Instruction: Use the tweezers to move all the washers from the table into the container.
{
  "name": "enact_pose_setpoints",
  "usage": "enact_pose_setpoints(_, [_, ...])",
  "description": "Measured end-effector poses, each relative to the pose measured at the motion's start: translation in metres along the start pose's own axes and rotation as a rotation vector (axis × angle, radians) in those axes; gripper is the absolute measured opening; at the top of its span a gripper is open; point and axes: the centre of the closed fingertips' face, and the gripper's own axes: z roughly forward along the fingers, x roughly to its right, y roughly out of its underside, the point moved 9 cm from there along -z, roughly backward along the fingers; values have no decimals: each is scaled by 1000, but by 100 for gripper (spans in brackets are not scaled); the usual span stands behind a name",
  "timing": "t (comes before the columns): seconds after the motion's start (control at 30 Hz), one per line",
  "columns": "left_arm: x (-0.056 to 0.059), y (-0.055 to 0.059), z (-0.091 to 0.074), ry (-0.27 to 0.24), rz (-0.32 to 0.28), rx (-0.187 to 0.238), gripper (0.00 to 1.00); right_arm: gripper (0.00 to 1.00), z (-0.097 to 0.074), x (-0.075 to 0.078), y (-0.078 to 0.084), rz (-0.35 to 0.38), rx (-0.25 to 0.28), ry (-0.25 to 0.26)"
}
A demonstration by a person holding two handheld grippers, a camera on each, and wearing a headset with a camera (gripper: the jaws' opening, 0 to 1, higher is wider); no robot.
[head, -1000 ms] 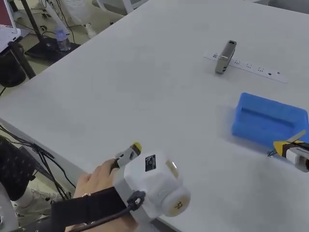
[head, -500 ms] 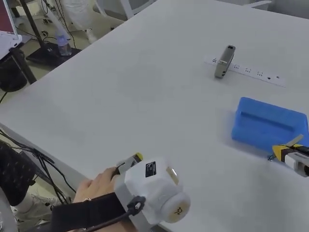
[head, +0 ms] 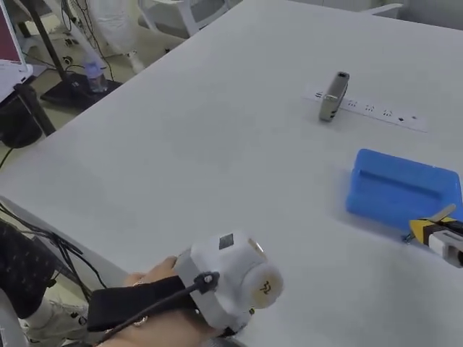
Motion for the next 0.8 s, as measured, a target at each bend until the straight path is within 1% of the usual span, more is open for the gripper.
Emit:
enact_pose_setpoints(0.07, [0, 1, 4, 1, 35, -23, 49, 4, 0, -2, 1, -5, 3, -3])
enact_pose_setpoints(0.1, [0, -1, 2, 11, 28, -10, 47, 4, 1, -2, 0, -8, 7, -6])
enact_pose_setpoints(0.2, [0, -3, 2, 36, 13, -24, 43, 4, 2, -3, 1, -24, 0, 0])
enact_pose_setpoints(0.23, [-1, -4, 3, 43, 6, -27, 42, 4, 2, -3, 1, -27, 8, 1])
enact_pose_setpoints(0.27, [-2, -4, 4, 51, 0, -32, 41, 4, 2, -2, 0, -22, 5, 2])
enact_pose_setpoints(0.37, [1, -4, 5, 101, -76, -63, 35, 4, 2, 0, 0, -27, 2, 5])
enact_pose_setpoints(0.4, [0, -4, 6, 114, -79, -64, 33, 4, 2, 0, 0, -34, 2, 6])
enact_pose_setpoints(0.43, [-1, -5, 6, 116, -87, -65, 33, 4, 2, 0, 0, -35, 1, 6])
enact_pose_setpoints(0.53, [-2, -5, 6, 122, -110, -69, 34, 4, 2, 1, 1, -50, -4, 12])
enact_pose_setpoints(0.57, [-3, -4, 6, 125, -123, -71, 34, 4, 2, 1, 1, -57, -4, 12])
enact_pose_setpoints(0.6, [-3, -4, 5, 143, -149, -75, 34, 4, 2, 0, 2, -58, -4, 10])
enact_pose_setpoints(0.63, [-4, -3, 6, 162, -170, -79, 33, 4, 2, -1, 2, -58, -4, 9])
enact_pose_setpoints(0.67, [-9, -2, 8, 158, -181, -82, 33, 4, 2, -1, 2, -59, -4, 8])
enact_pose_setpoints(0.7, [-8, -2, 8, 170, -132, -71, 33, 4, 2, -1, 2, -59, -6, 9])
enact_pose_setpoints(0.73, [-7, -2, 9, 173, -122, -70, 34, 4, 2, 0, 2, -59, -6, 12])
enact_pose_setpoints(0.77, [-7, -3, 10, 175, -128, -73, 34, 4, 2, 0, 2, -63, -6, 14])
enact_pose_setpoints(0.8, [-5, -4, 11, 182, -115, -74, 34, 4, 2, 0, 2, -66, -5, 15])
